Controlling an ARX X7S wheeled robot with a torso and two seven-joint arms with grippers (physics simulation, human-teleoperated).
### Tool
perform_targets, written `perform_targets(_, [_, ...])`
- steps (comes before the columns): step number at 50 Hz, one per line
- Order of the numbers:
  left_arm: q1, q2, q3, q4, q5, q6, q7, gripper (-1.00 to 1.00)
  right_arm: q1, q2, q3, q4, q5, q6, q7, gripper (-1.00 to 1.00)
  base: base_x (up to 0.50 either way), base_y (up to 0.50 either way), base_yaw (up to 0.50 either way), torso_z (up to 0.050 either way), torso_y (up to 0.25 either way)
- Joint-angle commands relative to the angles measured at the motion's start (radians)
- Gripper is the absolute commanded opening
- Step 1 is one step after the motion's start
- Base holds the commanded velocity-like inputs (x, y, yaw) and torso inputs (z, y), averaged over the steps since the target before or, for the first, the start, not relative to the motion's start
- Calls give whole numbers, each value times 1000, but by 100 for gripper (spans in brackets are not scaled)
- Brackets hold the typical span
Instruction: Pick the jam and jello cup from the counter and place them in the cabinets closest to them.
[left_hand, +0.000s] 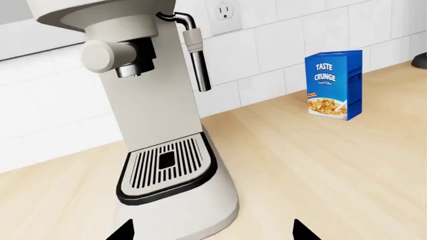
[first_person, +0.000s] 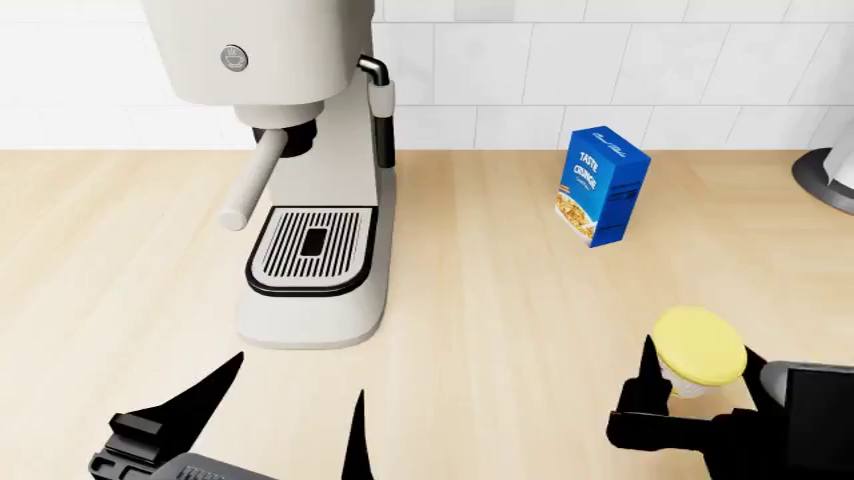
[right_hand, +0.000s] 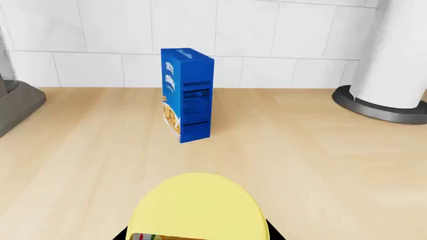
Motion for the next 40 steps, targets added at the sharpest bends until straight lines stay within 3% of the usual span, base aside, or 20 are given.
perform_targets(1, [-6, -8, 18, 0, 14, 14, 0, 100, 89, 563, -334, -62, 184, -633, 358, -100, 0, 0, 0, 0, 0])
perform_targets(3, [-6, -13, 26, 0, 22, 19, 0, 100, 199, 786, -614, -62, 97, -933, 444, -100, 0, 0, 0, 0, 0])
perform_targets(6, [-6, -16, 35, 0, 30, 25, 0, 100, 373, 936, -858, -62, 27, -1180, 482, -100, 0, 0, 0, 0, 0])
perform_targets(17, [-9, -28, 61, 0, 57, 42, 0, 100, 462, 978, -800, -62, -91, -1271, 518, -100, 0, 0, 0, 0, 0])
perform_targets(24, [-12, -34, 77, 0, 73, 51, 0, 100, 737, 978, -526, -62, 201, -1078, 480, -100, 0, 0, 0, 0, 0])
perform_targets(25, [-13, -36, 81, 0, 76, 54, 0, 100, 833, 977, -430, -62, 346, -990, 461, -100, 0, 0, 0, 0, 0])
perform_targets(26, [-14, -38, 84, 0, 79, 56, 0, 100, 983, 827, -280, -62, 496, -840, 611, -100, 0, 0, 0, 0, 0])
perform_targets(27, [-12, -38, 84, 0, 81, 56, 0, 100, 833, 977, -130, -62, 346, -990, 475, -100, 0, 0, 0, 0, 0])
perform_targets(28, [-11, -38, 84, 0, 83, 56, 0, 100, 683, 977, 20, -62, 317, -994, 468, -100, 0, 0, 0, 0, 0])
perform_targets(29, [-10, -38, 83, 0, 84, 55, 0, 100, 833, 827, 170, -62, 467, -844, 618, -100, 0, 0, 0, 0, 0])
perform_targets(30, [-10, -37, 84, 0, 84, 55, 0, 100, 683, 977, 143, -62, 407, -937, 468, -100, 0, 0, 0, 0, 0])
perform_targets(31, [-11, -36, 83, 0, 82, 55, 0, 100, 533, 977, 172, -62, 448, -910, 457, -100, 0, 0, 0, 0, 0])
perform_targets(32, [-11, -35, 82, 0, 82, 53, 0, 100, 683, 827, 63, -62, 598, -760, 607, -100, 0, 0, 0, 0, 0])
perform_targets(33, [-10, -33, 80, 0, 82, 52, 0, 100, 533, 977, 213, -62, 506, -870, 457, -100, 0, 0, 0, 0, 0])
perform_targets(34, [-8, -32, 79, 0, 83, 52, 0, 100, 489, 977, 228, -62, 519, -860, 452, -100, 0, 0, 0, 0, 0])
perform_targets(35, [-6, -32, 79, 0, 85, 52, 0, 100, 639, 827, 78, -62, 669, -710, 602, -100, 0, 0, 0, 0, 0])
perform_targets(36, [-4, -32, 80, 0, 87, 53, 0, 100, 502, 977, 228, -62, 529, -847, 452, -100, 0, 0, 0, 0, 0])
perform_targets(38, [-5, -33, 83, 0, 88, 54, 0, 100, 614, 977, 352, -62, 680, -731, 457, -100, 0, 0, 0, 0, 0])
perform_targets(39, [-7, -33, 84, 0, 87, 55, 0, 100, 764, 827, 202, -62, 830, -581, 607, -100, 0, 0, 0, 0, 0])
perform_targets(40, [-11, -32, 86, 0, 85, 55, 0, 100, 614, 977, 262, -62, 680, -731, 457, -100, 0, 0, 0, 0, 0])
